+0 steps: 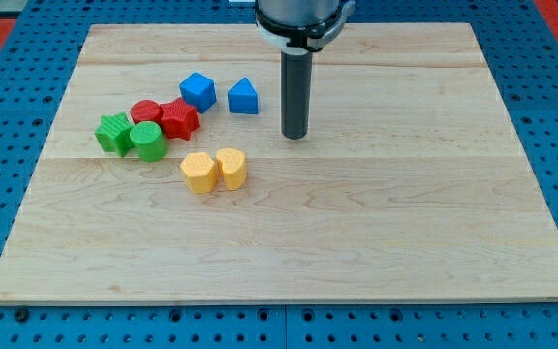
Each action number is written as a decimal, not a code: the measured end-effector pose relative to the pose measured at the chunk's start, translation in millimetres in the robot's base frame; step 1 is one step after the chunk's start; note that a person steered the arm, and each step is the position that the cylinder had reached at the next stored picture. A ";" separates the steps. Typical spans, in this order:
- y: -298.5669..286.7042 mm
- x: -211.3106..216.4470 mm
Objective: Push blue triangle slightly towards top of the board
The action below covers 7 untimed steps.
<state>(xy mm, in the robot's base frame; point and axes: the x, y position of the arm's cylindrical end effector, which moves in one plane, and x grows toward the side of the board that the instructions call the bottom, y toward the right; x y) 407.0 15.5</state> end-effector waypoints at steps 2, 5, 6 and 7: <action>0.3 6.2; -43.7 15.0; -71.2 -12.1; -59.4 -60.5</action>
<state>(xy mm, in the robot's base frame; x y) 346.5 -44.0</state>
